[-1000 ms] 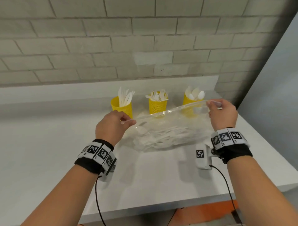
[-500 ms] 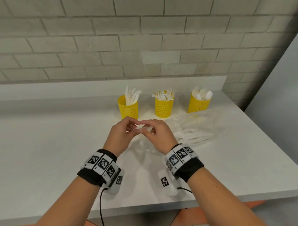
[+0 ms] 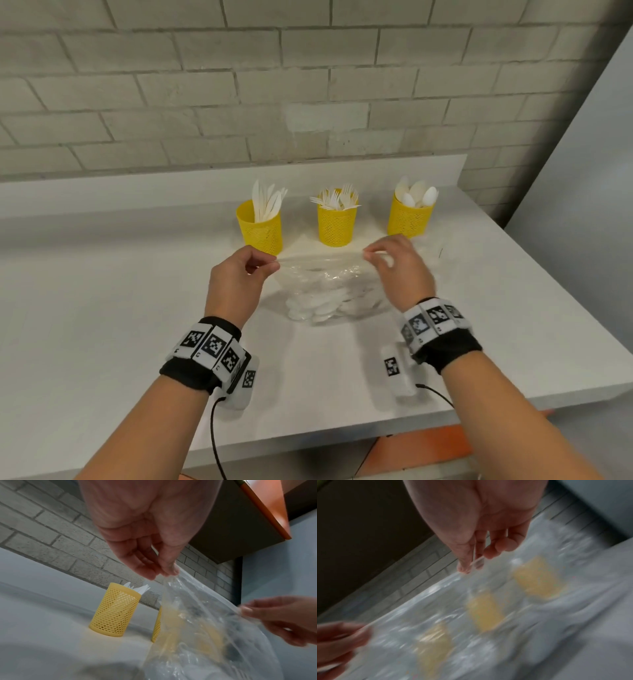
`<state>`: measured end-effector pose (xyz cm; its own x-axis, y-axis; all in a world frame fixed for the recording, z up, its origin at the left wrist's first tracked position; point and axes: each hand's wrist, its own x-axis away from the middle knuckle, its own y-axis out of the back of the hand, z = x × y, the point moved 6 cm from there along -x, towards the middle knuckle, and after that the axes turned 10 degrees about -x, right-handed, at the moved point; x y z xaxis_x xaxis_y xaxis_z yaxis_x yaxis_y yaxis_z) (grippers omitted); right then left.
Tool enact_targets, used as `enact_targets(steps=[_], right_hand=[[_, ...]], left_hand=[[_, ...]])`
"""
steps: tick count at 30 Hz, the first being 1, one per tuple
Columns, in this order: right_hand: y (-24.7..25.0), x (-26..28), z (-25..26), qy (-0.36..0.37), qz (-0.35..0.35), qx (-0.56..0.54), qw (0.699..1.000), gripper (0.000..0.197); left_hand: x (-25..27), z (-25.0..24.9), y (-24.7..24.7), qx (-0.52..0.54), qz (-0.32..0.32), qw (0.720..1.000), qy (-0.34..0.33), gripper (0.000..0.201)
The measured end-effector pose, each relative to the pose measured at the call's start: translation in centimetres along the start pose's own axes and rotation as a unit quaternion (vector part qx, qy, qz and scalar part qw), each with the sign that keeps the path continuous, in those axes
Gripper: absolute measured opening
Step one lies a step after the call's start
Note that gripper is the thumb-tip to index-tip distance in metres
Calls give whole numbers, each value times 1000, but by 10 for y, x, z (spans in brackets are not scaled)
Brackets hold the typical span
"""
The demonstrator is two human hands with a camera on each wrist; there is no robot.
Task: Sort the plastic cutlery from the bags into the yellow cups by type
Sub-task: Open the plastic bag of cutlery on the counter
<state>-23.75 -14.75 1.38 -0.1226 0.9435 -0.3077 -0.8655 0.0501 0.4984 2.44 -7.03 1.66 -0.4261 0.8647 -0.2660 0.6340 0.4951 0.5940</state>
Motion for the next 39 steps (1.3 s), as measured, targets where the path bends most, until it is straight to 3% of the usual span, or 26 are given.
enact_targets(steps=[6, 12, 14, 17, 20, 23, 25, 28, 29, 31, 33, 36, 39], right_hand=[[99, -3, -66, -108, -138, 64, 983, 13], [114, -13, -90, -153, -164, 56, 973, 15], [105, -19, -87, -96, -134, 7, 986, 14], [81, -25, -80, -42, -29, -19, 998, 12], [68, -26, -82, -86, 40, 26, 995, 19], [62, -24, -88, -134, 56, 61, 987, 23], [61, -22, -88, -129, 62, 124, 982, 22], [58, -16, -87, -147, 94, 246, 953, 51], [56, -15, -89, -170, 112, 258, 944, 58], [46, -14, -94, -209, 144, 215, 943, 67], [36, -16, -97, -218, 151, 132, 955, 69], [33, -21, -100, -216, 86, -13, 973, 58], [34, -21, -102, -278, 36, -145, 949, 48]], left_hand=[[-14, 6, -11, -40, -19, 999, 13, 5], [-22, 8, -34, -29, 21, 998, 54, 10], [-21, 5, -40, -8, 41, 997, 61, 13], [-21, 0, -50, -36, 80, 994, 64, 21], [-21, -2, -59, -69, 98, 991, 62, 19], [-23, -2, -64, -53, 93, 990, 89, 13], [-22, -6, -68, -20, 91, 990, 110, 12], [-19, -21, -76, 52, 94, 988, 115, 8], [-18, -27, -79, 67, 99, 987, 111, 17], [-17, -31, -86, 87, 102, 984, 116, 38], [-17, -32, -90, 98, 92, 981, 138, 47], [-16, -29, -98, 113, 79, 975, 174, 47], [-16, -27, -106, 140, 61, 968, 201, 32]])
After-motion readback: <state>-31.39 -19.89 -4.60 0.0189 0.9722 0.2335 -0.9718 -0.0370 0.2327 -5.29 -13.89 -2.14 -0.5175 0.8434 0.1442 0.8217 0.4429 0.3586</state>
